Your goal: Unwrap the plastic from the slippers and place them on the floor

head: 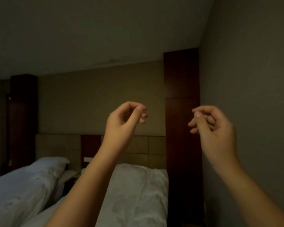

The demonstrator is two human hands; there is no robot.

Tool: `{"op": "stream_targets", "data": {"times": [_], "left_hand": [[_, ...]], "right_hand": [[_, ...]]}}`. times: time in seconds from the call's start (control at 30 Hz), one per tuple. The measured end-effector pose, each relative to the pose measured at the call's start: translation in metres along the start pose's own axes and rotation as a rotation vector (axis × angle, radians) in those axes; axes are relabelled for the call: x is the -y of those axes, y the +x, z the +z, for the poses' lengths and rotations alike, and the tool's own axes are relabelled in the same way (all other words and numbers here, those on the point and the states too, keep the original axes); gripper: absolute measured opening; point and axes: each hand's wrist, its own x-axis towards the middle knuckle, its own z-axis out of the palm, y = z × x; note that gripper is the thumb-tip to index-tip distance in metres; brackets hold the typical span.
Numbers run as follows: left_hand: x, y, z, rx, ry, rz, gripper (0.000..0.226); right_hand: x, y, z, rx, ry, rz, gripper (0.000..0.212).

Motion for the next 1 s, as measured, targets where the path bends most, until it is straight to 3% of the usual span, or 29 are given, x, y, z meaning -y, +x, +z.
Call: {"op": "stream_targets", "data": {"times": [0.23, 0.57, 0.73, 1.0], "left_hand": [[-0.024, -0.015, -0.114, -0.033, 0.017, 0.038, 0.017], [-0.03, -0.043, -0.364, -0.067, 0.242, 0.008, 0.014], [-0.026, -0.052, -0.486, -0.172, 0.347, -0.044, 0.014], [0.023, -0.073, -0.611, -0.341, 0.413, -0.112, 0.013]], "right_hand": [[0.078, -0.018, 0.078, -0.014, 0.09, -0.005, 0.011], [0.164, -0.116, 0.321, 0.061, 0.243, 0.073, 0.009], [0.182, -0.159, 0.434, 0.157, 0.332, 0.149, 0.009], [0.18, -0.205, 0.57, 0.287, 0.365, 0.153, 0.007]]}}
